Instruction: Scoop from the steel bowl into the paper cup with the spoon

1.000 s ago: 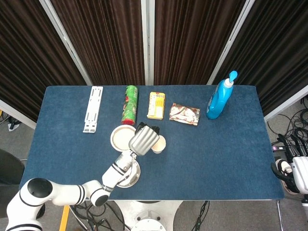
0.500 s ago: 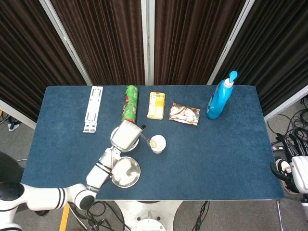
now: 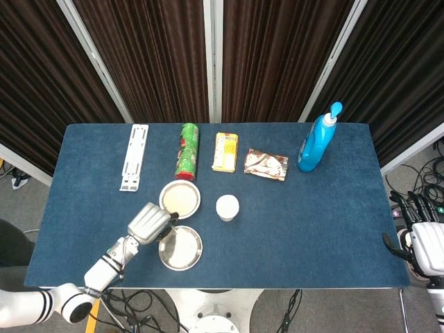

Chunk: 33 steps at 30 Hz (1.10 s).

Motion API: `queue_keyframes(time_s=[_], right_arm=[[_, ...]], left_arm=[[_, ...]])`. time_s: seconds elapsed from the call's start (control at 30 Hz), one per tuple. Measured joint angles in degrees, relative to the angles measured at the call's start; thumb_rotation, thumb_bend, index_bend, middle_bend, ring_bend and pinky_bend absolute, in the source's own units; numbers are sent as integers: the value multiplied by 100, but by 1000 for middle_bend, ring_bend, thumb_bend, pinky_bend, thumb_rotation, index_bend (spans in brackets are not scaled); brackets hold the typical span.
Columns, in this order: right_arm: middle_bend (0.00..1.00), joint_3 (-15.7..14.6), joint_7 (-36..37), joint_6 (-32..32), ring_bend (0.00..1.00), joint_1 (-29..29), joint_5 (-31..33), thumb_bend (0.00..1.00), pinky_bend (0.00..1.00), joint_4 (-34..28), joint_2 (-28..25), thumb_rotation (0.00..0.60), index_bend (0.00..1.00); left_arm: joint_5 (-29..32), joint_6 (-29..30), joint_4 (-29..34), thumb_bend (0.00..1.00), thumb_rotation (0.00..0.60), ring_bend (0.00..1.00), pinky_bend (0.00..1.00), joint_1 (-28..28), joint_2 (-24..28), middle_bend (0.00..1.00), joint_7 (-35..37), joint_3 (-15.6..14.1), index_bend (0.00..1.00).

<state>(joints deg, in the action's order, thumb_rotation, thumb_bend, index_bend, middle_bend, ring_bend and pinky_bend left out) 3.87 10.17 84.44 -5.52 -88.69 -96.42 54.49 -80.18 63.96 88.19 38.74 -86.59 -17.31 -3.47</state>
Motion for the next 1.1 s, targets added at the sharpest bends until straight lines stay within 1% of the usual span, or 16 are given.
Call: queue_keyframes(time_s=[0.1,0.27,0.33,0.47,0.57,0.67,0.73,0.77,0.83,0.9,1.0,1.03,1.07,1.1], right_arm=[[179,-1,-8,16,0,5,-1,254,0,-2,0,600,0],[179,-6,0,17,0,8,6,254,0,5,9,600,0],[179,-6,10,16,0,8,13,254,0,15,16,600,0],[179,-6,22,17,0,11,24,254,0,30,19,600,0],[179,-2,28,28,0,11,23,254,0,33,16,600,0],[179,-11,28,24,0,15,20,254,0,38,14,600,0],[179,-21,28,-6,0,13,29,254,0,37,4,600,0],[179,-27,26,-23,0,10,32,254,0,35,-5,600,0],[179,-41,20,-61,0,2,34,256,0,30,-27,600,0],[176,-52,34,-97,0,-6,41,256,0,33,-36,600,0],[162,-59,100,-144,0,-20,60,254,0,81,-14,600,0],[153,-61,118,-168,0,-30,65,254,0,99,-5,600,0],[144,-62,133,-193,0,-42,68,254,0,116,5,600,0],[133,-64,147,-228,0,-61,69,255,0,132,16,600,0]], left_arm=[[-121,-140,-151,466,600,917,1000,-54,-120,938,-142,-129,601],[-30,-358,-180,437,600,915,1000,-106,-224,930,-416,-166,560],[65,-417,-144,400,600,915,1000,-129,-252,926,-560,-151,524],[283,-509,-9,314,600,908,1000,-173,-267,911,-836,-106,408],[414,-528,146,279,600,900,1000,-215,-228,903,-1017,-66,363],[557,-469,364,269,600,885,1000,-269,-61,885,-1033,29,329],[668,-299,545,269,600,868,1000,-358,114,875,-902,162,327],[708,-190,604,268,600,850,1000,-411,196,862,-814,225,326],[797,132,703,265,600,780,973,-568,415,813,-574,377,327],[885,457,737,262,600,669,881,-748,627,734,-324,513,330],[1047,982,657,247,600,387,547,-1103,902,487,171,716,329],[1105,1155,549,241,600,318,463,-1262,972,414,355,774,326],[1139,1251,441,236,600,267,399,-1375,1015,360,460,802,323],[1162,1322,315,226,600,199,300,-1472,1058,284,534,816,314]])
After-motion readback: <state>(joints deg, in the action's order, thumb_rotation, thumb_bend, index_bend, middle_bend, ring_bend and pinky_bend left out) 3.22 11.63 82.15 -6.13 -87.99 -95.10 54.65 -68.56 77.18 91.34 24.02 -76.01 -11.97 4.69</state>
